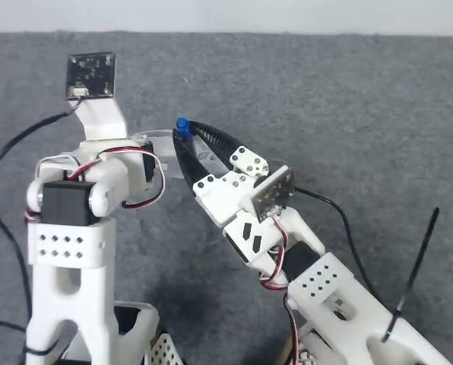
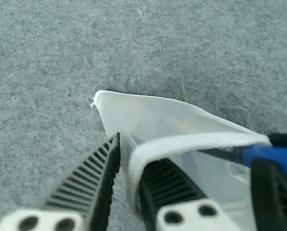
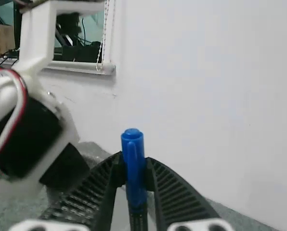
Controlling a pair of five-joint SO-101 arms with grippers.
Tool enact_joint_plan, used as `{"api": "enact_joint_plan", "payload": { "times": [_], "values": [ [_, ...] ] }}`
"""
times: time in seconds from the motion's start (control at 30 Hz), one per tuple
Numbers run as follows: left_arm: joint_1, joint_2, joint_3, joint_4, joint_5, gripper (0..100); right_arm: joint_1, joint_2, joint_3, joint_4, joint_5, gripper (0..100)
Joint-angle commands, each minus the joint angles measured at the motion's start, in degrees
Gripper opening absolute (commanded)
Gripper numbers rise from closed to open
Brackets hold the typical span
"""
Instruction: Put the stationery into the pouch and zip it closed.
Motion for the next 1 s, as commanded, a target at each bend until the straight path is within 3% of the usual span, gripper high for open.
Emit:
{"api": "enact_joint_plan", "payload": {
  "times": [0.0, 0.67, 0.77, 0.87, 0.97],
  "values": [
    [0.2, -0.4, -0.1, -0.8, -0.5, 1, 0.7, -0.7, -0.3, -1.1, 1.1, 15.8],
    [-2.8, -0.4, -0.1, -1.4, -0.4, 1, 0.5, -24.5, 0.6, 21.6, -2.2, 14.4],
    [-2.8, -0.4, -0.1, -1.4, -0.4, 1, 0.7, -26.4, -1.9, 28.3, -2.6, 11.7],
    [-2.8, -0.4, -0.1, -1.4, -0.4, 1, 0.5, -27.1, -6.2, 36.8, -2.7, 0.0],
    [-2.8, -0.4, -0.1, -1.4, -0.4, 1, 0.4, -26.6, -9.5, 44.3, -3.3, 2.4]
  ]
}}
